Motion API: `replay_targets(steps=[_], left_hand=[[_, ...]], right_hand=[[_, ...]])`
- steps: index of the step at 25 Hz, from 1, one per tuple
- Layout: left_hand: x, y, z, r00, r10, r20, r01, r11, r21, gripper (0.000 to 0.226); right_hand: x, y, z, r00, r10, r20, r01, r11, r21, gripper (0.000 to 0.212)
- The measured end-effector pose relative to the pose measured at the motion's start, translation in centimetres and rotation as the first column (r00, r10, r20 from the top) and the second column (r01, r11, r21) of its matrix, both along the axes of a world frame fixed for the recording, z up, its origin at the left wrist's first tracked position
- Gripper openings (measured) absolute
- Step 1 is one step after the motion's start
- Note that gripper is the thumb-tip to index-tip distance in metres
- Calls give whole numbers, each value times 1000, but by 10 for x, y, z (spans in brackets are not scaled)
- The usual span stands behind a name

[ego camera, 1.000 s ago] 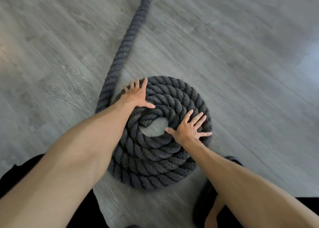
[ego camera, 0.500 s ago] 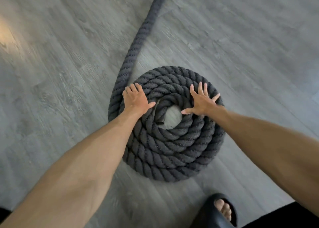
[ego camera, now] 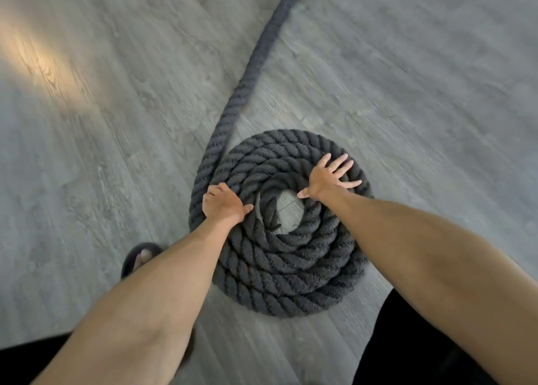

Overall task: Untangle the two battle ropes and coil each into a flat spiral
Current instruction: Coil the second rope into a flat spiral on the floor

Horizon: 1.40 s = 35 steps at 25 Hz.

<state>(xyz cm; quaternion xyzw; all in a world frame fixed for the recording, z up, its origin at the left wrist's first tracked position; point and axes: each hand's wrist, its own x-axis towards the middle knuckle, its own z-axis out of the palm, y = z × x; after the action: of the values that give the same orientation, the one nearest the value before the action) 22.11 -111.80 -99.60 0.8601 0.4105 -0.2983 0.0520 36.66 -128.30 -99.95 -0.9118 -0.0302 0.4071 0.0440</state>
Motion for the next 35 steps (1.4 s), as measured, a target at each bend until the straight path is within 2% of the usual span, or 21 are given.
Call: replay_targets(steps=[2, 5, 6, 8, 10, 11, 13, 15, 17, 19, 22, 29, 32, 35], left_hand=[[12, 5, -4, 999, 19, -26, -20, 999, -44, 111], [43, 25, -11, 975, -45, -219, 13, 989, -146, 114], [58, 31, -8, 972, -81, -220, 44, 985, -166, 111], [87, 34, 8, 982, -176, -74, 170, 982, -85, 101], [123, 32, 28, 915, -382, 126, 381, 924, 39, 94], [142, 31, 33, 864, -472, 172, 475, 879, 26, 96], [177, 26, 32, 784, -594, 180, 614, 785, -84, 109], [209, 21, 24, 734, -660, 160, 679, 706, -201, 117], [224, 18, 9, 684, -712, 159, 728, 654, -206, 118], [232, 24, -1, 632, -757, 164, 775, 618, -132, 116], [238, 39, -5, 613, -770, 177, 788, 612, -67, 114], [272, 87, -5, 637, -770, 35, 766, 637, 87, 114], [292, 112, 0, 643, -765, -29, 765, 642, 51, 114], [313, 130, 3, 652, -755, -70, 758, 653, 9, 114]], right_hand=[[16, 0, -1, 997, 79, 25, -80, 996, 45, 139], [42, 2, -2, 980, 179, 83, -184, 981, 61, 137], [51, 4, 0, 978, 193, 82, -199, 978, 71, 136], [57, 7, 0, 974, 199, 108, -209, 974, 91, 134], [42, 3, -2, 976, 142, 162, -161, 980, 113, 127], [25, -3, -6, 977, 79, 199, -100, 990, 99, 123], [-18, -18, -16, 965, -107, 238, 99, 994, 44, 121], [-44, -26, -22, 941, -276, 194, 269, 961, 62, 120], [-45, -28, -28, 934, -294, 201, 286, 956, 68, 120], [-29, -26, -29, 937, -281, 206, 271, 959, 77, 119], [-7, -25, -28, 945, -247, 213, 238, 969, 68, 118], [82, 30, -13, 966, -158, 205, 158, 987, 13, 112], [121, 68, -7, 972, -157, 176, 167, 985, -42, 110], [160, 83, -4, 984, -88, 156, 99, 993, -68, 112]])
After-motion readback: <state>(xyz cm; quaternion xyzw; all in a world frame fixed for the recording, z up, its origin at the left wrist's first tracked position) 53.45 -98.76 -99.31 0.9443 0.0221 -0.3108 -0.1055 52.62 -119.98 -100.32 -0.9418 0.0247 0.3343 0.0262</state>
